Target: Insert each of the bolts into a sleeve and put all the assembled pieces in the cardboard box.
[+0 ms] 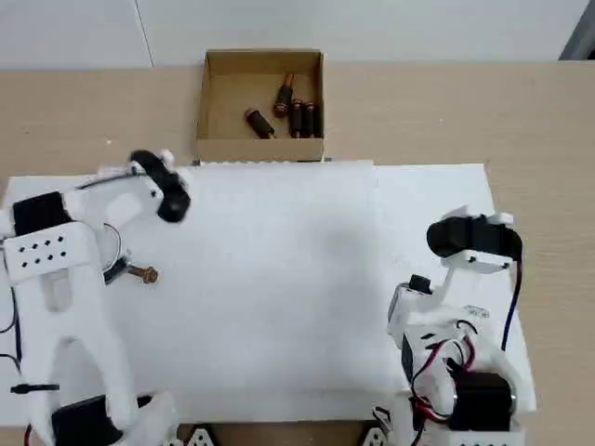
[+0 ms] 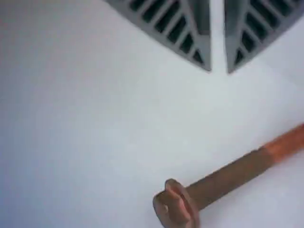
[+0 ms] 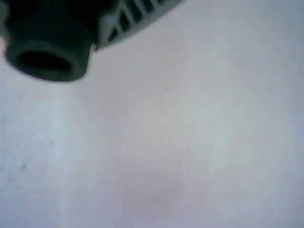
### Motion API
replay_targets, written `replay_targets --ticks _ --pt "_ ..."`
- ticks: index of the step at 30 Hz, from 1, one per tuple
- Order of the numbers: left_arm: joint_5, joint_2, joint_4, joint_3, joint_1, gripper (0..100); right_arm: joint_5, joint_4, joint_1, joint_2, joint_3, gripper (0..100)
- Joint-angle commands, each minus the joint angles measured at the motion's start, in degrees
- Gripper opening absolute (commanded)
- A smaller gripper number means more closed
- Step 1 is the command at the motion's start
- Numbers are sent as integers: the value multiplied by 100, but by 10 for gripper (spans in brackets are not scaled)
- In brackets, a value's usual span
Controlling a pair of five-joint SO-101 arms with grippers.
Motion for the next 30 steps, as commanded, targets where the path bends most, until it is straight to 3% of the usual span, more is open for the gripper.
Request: replay_targets --ticks 1,7,12,17,30 --pt "-1099 -9 -554 303 -114 6 53 -453 13 -295 132 4" --pt "-1793 0 -1688 945 -105 8 202 -593 4 -532 545 4" --pt "-1934 9 -1705 1051 105 13 413 -602 4 -488 554 4" --pt "-1934 9 -1741 1121 132 90 413 -655 4 -479 563 4" --pt "-1960 905 -2022 804 18 95 756 -1095 31 -479 800 4"
